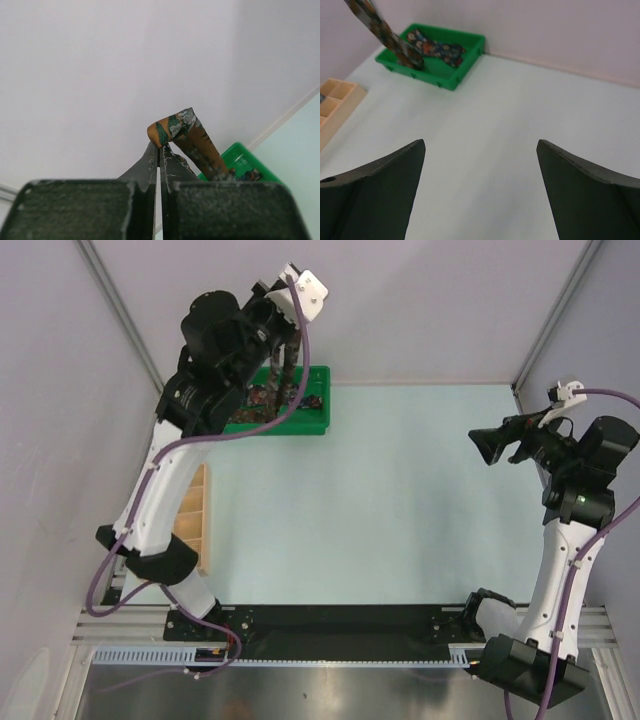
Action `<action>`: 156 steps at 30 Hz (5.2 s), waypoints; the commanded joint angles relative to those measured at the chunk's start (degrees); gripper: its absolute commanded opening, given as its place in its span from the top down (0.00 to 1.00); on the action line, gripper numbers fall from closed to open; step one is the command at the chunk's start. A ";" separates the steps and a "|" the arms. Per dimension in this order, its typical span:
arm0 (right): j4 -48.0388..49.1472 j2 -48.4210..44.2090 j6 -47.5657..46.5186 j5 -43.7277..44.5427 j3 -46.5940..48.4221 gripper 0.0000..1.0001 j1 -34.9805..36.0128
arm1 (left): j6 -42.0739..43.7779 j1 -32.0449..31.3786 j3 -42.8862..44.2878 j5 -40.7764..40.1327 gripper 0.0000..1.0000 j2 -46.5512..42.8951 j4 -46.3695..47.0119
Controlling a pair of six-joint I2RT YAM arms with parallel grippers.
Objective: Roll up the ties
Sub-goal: Pick up the tie from the bin, then place the tie at the center of the board, then flatten out the tie at the center of the board.
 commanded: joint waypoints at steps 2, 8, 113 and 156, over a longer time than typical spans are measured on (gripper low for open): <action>14.99 -4.48 9.49 -7.30 3.77 0.00 1.99 | 0.98 -9.73 -0.59 -4.94 1.00 -6.13 -1.82; 13.62 -8.09 12.40 -7.56 5.79 0.00 1.82 | 0.45 -22.92 0.36 -10.39 1.00 -6.84 -3.23; -34.02 21.17 -98.43 36.65 -15.39 1.00 -13.21 | -9.50 -3.16 -98.37 14.14 0.96 -47.70 6.51; -49.94 28.47 -78.05 29.44 -5.19 0.57 -1.62 | 8.09 3.78 -91.73 22.40 0.96 -29.58 -7.63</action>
